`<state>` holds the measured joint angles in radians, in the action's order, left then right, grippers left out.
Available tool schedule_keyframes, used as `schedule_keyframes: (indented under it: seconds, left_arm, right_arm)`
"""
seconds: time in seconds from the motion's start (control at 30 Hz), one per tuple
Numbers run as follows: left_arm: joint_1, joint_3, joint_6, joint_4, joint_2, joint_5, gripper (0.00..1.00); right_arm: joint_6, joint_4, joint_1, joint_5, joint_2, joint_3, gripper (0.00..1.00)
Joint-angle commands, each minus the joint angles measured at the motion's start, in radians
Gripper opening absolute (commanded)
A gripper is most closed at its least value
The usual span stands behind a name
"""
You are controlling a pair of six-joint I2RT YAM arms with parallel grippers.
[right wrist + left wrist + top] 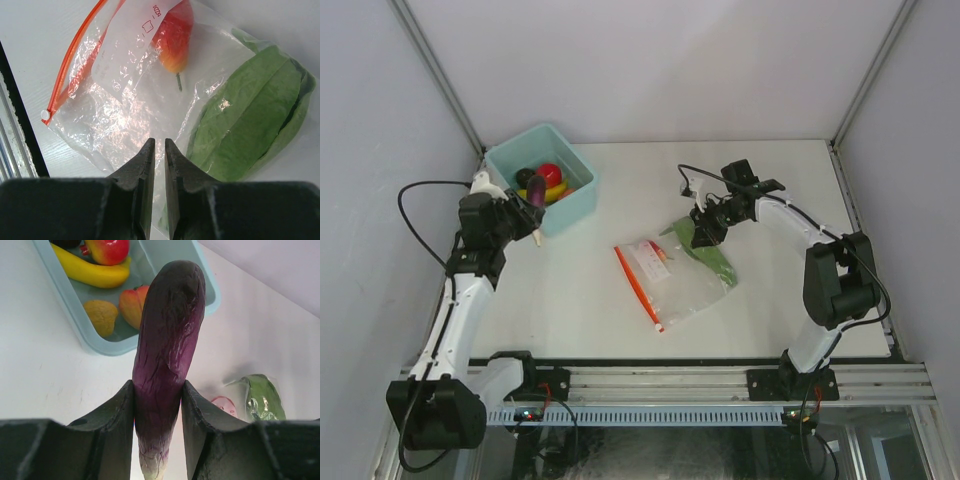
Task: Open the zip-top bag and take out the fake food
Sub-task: Place the fake vegetable in the bin.
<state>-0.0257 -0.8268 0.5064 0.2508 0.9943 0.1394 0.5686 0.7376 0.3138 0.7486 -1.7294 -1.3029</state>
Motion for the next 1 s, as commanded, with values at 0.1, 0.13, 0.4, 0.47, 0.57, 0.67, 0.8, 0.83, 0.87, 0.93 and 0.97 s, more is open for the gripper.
schedule_keyframes:
  seconds: [0.1,0.13,0.4,0.47,0.57,0.67,0.8,0.83,0.87,0.93,0.97]
  left_arm:
    - [-0.029,-0.107,0.016,-0.053,0.055,0.009,0.0]
    - [-0.032,-0.114,0.015,-0.054,0.065,0.004,0.0]
    - [-0.054,-0.172,0.012,-0.053,0.167,-0.045,0.0]
    - [-0.059,-0.196,0.014,-0.053,0.204,-0.05,0.0]
    - [-0.063,-0.246,0.015,-0.05,0.259,-0.051,0.01]
    - [-0.066,-0.309,0.009,-0.038,0.323,-0.055,0.02]
    - [-0.066,-0.432,-0.034,0.033,0.437,-0.089,0.04]
    - [-0.066,-0.47,-0.043,0.07,0.469,-0.101,0.04]
    - [-0.066,-0.511,-0.048,0.097,0.501,-0.111,0.04]
    - [-0.067,-0.605,-0.058,0.146,0.558,-0.119,0.04]
    - [-0.067,-0.642,-0.058,0.167,0.586,-0.12,0.04]
  right_arm:
    - [0.02,0.0,-0.007,0.028,0.045,-0.019,0.13]
    - [0.02,0.0,-0.007,0.028,0.045,-0.02,0.13]
    - [0.024,0.002,-0.009,0.032,0.045,-0.019,0.13]
    - [0.025,0.003,-0.01,0.034,0.044,-0.019,0.13]
    - [0.027,0.004,-0.01,0.035,0.044,-0.019,0.13]
    - [0.029,0.004,-0.01,0.034,0.045,-0.02,0.13]
    - [0.029,0.005,-0.011,0.032,0.047,-0.021,0.13]
    - [0.03,0.005,-0.011,0.031,0.047,-0.021,0.13]
    - [0.03,0.006,-0.01,0.032,0.048,-0.02,0.13]
    - [0.031,0.006,-0.01,0.032,0.048,-0.02,0.13]
    - [0.031,0.006,-0.01,0.032,0.047,-0.02,0.13]
